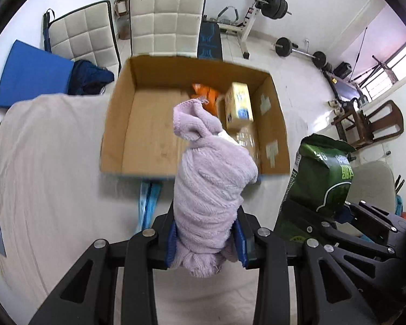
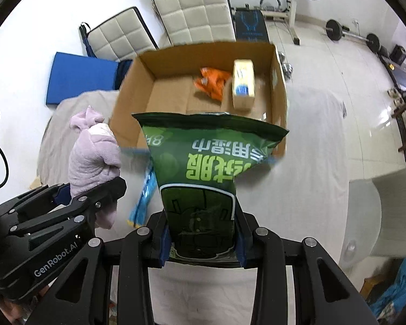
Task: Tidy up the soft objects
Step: 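Lower the towel and green bag into the box and release both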
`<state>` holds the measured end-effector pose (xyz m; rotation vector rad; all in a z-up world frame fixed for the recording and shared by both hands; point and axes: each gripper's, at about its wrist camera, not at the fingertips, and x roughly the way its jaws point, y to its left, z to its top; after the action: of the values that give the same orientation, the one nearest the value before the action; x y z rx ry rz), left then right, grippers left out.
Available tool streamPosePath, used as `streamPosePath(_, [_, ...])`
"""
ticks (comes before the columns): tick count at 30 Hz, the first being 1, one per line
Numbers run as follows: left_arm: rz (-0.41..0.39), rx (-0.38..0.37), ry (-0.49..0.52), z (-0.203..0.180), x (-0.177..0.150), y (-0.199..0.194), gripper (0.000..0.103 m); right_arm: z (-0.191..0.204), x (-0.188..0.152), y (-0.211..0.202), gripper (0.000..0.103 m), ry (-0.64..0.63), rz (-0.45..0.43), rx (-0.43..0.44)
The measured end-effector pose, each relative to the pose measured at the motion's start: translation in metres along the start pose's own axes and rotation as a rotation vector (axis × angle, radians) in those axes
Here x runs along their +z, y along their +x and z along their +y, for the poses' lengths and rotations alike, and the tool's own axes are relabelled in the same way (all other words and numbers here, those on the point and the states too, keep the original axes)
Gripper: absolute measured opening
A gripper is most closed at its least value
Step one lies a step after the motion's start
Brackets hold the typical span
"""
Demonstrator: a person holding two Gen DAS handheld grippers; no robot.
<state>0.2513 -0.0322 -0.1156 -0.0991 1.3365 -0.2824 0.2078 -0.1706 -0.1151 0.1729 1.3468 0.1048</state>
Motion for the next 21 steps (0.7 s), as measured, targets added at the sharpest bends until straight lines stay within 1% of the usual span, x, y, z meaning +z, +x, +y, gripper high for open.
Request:
streamPosePath(3, [0.020, -0.007, -0.004, 0.012, 0.033, 0.010, 0.032, 0.002, 0.031, 0.004, 0.039, -0.012, -0.015, -0.012])
streamPosePath(5, [0.042, -0.001, -0.006, 0.022, 0.052, 0.021, 0.032, 0.002, 0.050, 0.016, 0.039, -0.019, -0.012, -0.022])
streamPosePath(7, [0.071, 0.000, -0.018, 0.033, 0.071, 0.035, 0.032, 0.000, 0.070, 0.035, 0.039, -0.025, 0.003, -0.045])
streamPosePath(11, [0.149, 0.008, -0.036, 0.054, 0.103, 0.077, 0.032, -0.014, 0.098, 0.079, 0.039, 0.000, 0.062, -0.051])
streamPosePath(15, [0.214, 0.031, -0.038, 0.066, 0.120, 0.118, 0.032, -0.031, 0.117, 0.128, 0.039, 0.030, 0.125, -0.065])
streamPosePath(19, [0.292, 0.025, -0.049, 0.079, 0.133, 0.162, 0.032, -0.039, 0.123, 0.170, 0.039, 0.025, 0.185, -0.082])
streamPosePath(21, [0.318, 0.014, -0.059, 0.085, 0.137, 0.177, 0.032, -0.040, 0.123, 0.185, 0.039, 0.016, 0.210, -0.095])
